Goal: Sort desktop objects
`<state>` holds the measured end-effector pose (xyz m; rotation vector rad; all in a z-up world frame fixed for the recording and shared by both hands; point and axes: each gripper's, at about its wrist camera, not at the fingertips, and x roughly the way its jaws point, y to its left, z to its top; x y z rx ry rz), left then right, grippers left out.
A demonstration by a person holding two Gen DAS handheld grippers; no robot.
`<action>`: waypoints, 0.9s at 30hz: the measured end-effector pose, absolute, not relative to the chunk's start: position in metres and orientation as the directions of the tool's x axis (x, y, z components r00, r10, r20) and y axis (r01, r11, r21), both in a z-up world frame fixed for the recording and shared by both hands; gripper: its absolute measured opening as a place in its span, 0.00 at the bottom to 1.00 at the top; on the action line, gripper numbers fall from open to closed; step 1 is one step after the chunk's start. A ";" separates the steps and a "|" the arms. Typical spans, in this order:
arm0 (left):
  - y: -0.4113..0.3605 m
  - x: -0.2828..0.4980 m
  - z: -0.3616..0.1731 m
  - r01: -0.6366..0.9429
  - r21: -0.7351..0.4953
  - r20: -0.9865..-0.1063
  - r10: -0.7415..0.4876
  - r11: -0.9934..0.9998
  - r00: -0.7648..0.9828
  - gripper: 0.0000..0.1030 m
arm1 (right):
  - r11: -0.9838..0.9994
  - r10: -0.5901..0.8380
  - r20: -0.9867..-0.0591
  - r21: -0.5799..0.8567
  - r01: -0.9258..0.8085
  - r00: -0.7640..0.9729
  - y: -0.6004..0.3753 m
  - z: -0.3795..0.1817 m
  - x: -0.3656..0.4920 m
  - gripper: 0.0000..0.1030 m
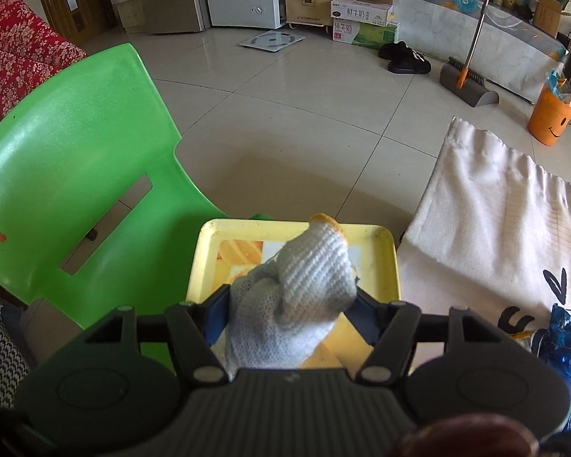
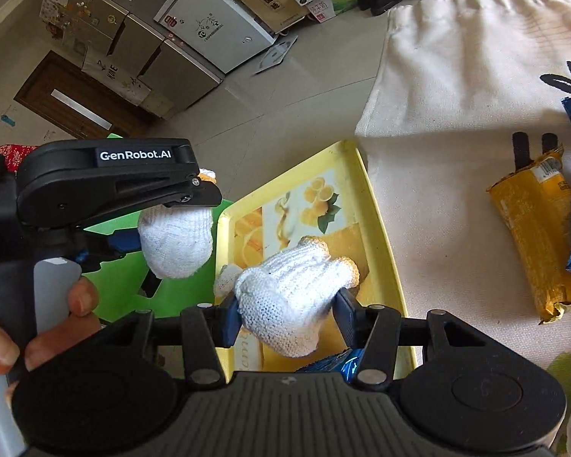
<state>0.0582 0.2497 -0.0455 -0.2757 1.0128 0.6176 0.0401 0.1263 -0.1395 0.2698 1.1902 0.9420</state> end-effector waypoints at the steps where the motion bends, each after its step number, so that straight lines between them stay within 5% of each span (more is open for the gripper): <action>1: 0.251 0.058 -0.046 -0.602 0.067 -0.855 0.357 0.796 0.376 0.63 | 0.604 0.743 -0.667 0.637 -0.479 0.050 0.130 -0.142 0.041 0.50; 9: 0.248 0.059 -0.036 -0.610 0.158 -0.811 0.455 0.776 0.369 0.86 | 0.575 0.758 -0.651 0.640 -0.509 0.038 0.141 -0.142 0.036 0.64; 27: 0.230 0.059 -0.023 -0.564 0.110 -0.797 0.412 0.818 0.442 0.86 | 0.636 0.708 -0.694 0.544 -0.547 0.132 0.092 -0.112 0.046 0.68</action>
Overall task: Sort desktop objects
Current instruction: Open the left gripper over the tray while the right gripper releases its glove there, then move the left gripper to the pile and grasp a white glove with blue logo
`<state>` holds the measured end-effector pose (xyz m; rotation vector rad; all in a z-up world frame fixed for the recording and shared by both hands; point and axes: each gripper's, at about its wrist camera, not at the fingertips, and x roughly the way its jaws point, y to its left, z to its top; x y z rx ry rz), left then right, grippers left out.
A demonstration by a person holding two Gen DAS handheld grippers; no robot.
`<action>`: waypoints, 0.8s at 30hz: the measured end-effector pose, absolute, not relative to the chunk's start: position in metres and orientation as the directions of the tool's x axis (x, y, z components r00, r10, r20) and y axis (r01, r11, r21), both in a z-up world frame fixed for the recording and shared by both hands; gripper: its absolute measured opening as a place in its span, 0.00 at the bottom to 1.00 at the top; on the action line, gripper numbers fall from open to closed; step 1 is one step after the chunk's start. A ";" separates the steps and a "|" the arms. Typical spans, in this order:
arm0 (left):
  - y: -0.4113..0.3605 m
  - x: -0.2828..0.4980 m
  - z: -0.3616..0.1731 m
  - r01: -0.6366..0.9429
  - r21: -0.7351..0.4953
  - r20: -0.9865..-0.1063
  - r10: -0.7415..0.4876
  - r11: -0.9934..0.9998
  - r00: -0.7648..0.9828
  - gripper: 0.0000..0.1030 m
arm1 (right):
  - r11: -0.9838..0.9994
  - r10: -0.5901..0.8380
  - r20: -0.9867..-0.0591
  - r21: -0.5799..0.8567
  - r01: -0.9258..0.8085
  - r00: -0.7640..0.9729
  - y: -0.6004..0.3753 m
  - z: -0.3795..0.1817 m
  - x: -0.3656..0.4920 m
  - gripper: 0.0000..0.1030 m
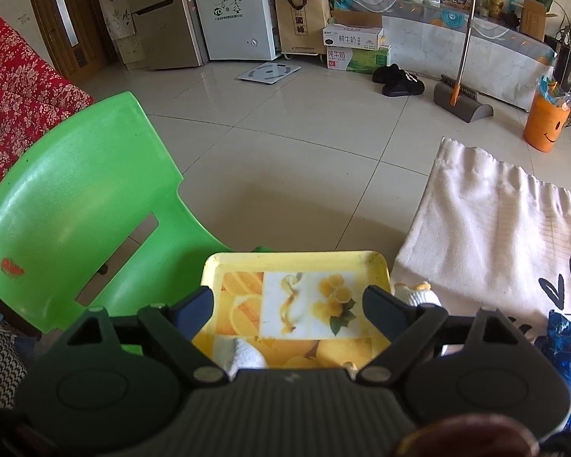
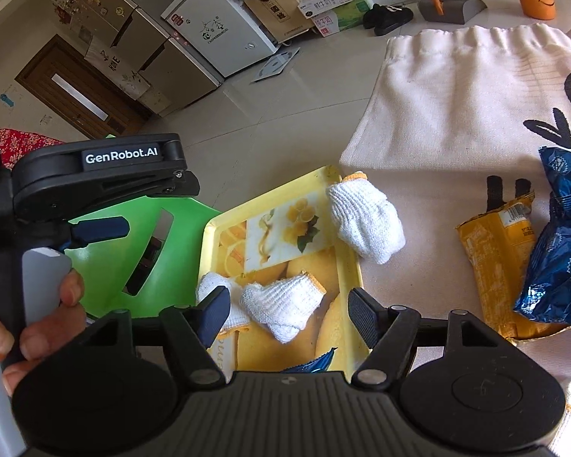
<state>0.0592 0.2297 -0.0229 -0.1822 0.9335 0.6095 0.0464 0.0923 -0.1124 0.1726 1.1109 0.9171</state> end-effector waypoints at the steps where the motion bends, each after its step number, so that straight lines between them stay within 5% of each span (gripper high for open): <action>1: 0.229 0.059 -0.022 -0.561 0.100 -0.798 0.403 0.822 0.449 0.86 | 0.639 0.705 -0.695 0.539 -0.548 0.138 0.090 -0.110 0.048 0.68; 24: 0.186 0.068 -0.025 -0.450 0.119 -0.791 0.358 0.885 0.497 0.87 | 0.735 0.609 -0.738 0.387 -0.557 0.291 0.019 -0.082 0.072 0.72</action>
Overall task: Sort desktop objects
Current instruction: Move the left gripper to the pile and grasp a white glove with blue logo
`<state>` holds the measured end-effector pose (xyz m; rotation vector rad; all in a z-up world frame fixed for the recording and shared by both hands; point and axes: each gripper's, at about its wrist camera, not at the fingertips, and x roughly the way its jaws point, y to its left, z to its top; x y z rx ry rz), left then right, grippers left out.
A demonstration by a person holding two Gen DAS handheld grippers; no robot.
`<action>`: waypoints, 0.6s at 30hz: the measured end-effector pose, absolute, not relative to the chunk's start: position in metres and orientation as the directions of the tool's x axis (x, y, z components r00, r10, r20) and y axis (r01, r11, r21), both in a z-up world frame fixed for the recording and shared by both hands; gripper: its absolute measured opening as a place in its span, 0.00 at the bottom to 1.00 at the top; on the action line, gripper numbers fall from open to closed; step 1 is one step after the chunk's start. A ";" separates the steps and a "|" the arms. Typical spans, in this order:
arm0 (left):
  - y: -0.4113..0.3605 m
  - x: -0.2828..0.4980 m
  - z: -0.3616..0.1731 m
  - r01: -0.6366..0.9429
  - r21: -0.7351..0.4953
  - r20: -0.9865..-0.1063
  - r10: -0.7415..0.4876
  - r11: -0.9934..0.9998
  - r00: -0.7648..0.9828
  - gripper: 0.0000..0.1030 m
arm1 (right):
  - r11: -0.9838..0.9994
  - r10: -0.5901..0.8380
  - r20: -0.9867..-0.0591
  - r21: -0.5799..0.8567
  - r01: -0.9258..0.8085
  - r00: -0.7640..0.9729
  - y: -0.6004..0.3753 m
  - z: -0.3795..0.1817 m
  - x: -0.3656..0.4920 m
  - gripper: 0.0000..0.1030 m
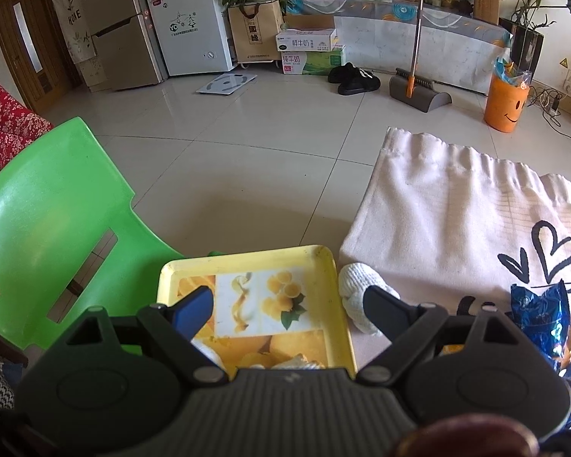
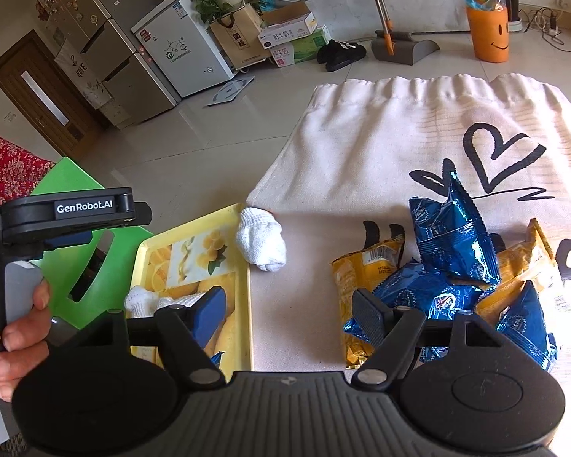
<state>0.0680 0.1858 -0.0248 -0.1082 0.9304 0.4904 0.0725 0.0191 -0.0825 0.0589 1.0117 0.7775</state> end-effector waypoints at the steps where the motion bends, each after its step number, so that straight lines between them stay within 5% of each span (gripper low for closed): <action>1: 0.183 0.068 -0.025 -0.443 0.122 -0.790 0.357 0.888 0.498 0.87 | 0.739 0.604 -0.740 0.382 -0.555 0.296 0.016 -0.082 0.074 0.72; 18: 0.126 0.073 -0.045 -0.260 0.095 -0.838 0.218 0.961 0.500 0.87 | 0.847 0.490 -0.795 0.335 -0.413 0.358 -0.051 -0.082 0.106 0.72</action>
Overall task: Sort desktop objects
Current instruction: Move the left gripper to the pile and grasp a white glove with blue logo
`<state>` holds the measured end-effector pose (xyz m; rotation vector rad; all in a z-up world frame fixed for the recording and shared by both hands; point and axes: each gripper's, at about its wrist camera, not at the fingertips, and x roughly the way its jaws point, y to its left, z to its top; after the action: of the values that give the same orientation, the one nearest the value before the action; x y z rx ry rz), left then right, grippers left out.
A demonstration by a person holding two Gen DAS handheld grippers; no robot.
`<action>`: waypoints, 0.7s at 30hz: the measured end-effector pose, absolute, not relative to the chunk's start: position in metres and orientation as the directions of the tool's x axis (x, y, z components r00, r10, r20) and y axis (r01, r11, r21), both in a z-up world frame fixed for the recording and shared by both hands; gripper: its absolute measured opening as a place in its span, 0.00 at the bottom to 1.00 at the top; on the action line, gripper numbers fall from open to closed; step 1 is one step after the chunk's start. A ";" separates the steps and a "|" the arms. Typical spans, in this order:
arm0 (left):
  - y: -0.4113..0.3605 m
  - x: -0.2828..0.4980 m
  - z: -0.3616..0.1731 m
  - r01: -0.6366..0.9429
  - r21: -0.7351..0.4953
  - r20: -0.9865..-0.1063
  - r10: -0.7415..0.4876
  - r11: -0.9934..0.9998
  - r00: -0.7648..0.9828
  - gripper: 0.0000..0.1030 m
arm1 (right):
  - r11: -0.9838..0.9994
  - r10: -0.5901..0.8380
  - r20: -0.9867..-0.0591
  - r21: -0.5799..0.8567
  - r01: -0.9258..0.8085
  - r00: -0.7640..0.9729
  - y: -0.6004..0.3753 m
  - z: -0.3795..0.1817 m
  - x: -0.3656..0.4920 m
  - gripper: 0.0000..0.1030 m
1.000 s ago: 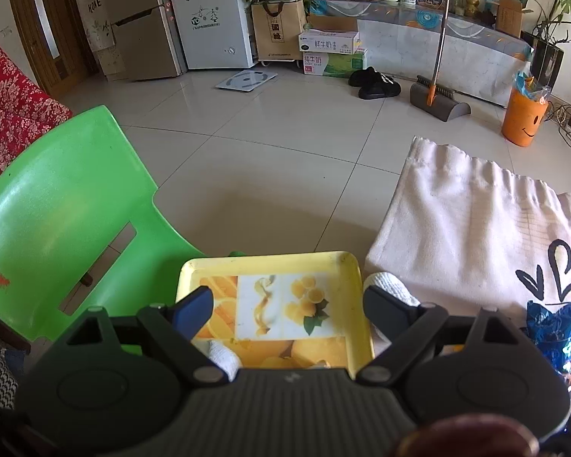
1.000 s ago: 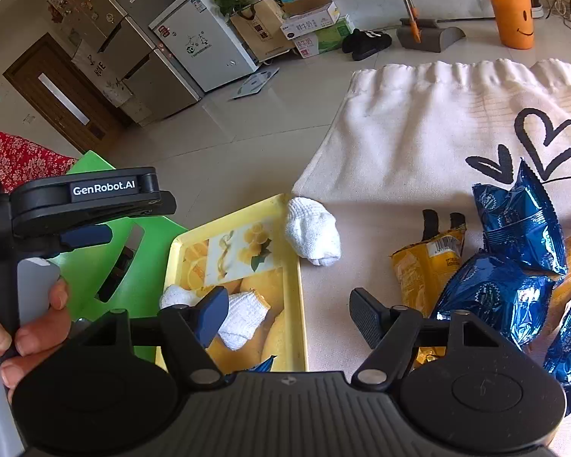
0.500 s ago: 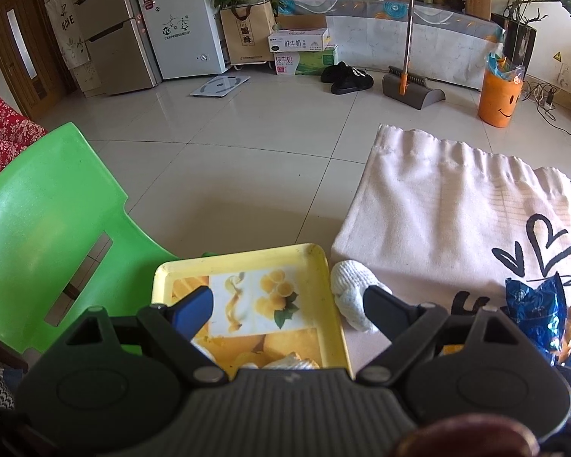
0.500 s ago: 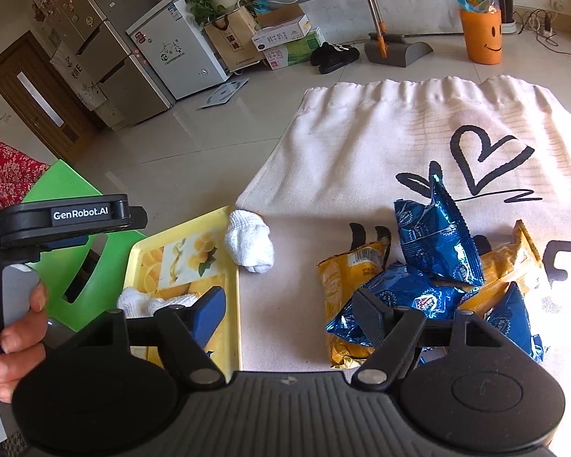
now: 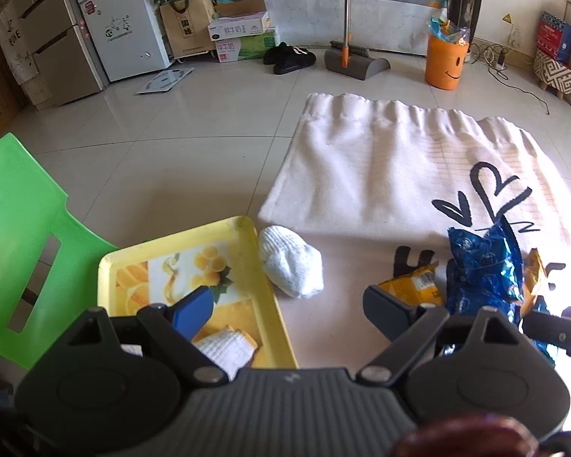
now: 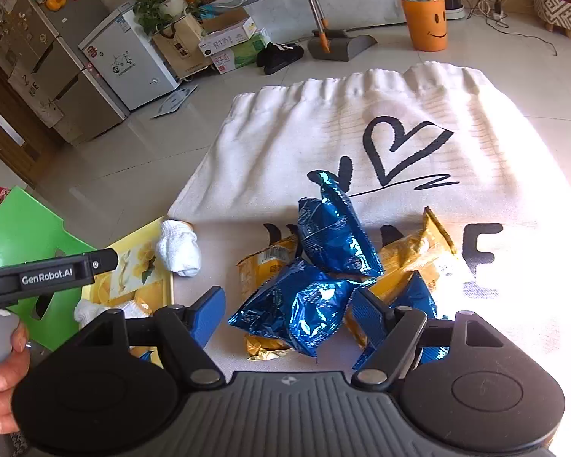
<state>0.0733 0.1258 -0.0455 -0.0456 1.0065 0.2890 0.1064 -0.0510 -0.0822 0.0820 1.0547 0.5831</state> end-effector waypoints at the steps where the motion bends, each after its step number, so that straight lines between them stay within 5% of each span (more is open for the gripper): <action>1: 0.120 0.073 -0.048 -0.236 0.086 -0.845 0.197 0.968 0.498 0.87 | 0.858 0.474 -0.803 0.329 -0.394 0.361 -0.056 -0.082 0.109 0.73; 13: 0.027 0.061 -0.096 0.056 0.021 -0.923 -0.002 0.998 0.385 0.90 | 0.936 0.346 -0.899 0.310 -0.168 0.267 -0.108 -0.117 0.133 0.73; 21: -0.013 0.055 -0.135 0.165 0.047 -0.959 -0.001 0.985 0.282 0.90 | 0.944 0.329 -0.919 0.314 -0.102 0.218 -0.115 -0.142 0.139 0.73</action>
<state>0.0546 -0.0130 -0.1352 0.1475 1.2817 -0.1117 0.1387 -0.1145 -0.1421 0.2013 1.3202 0.3016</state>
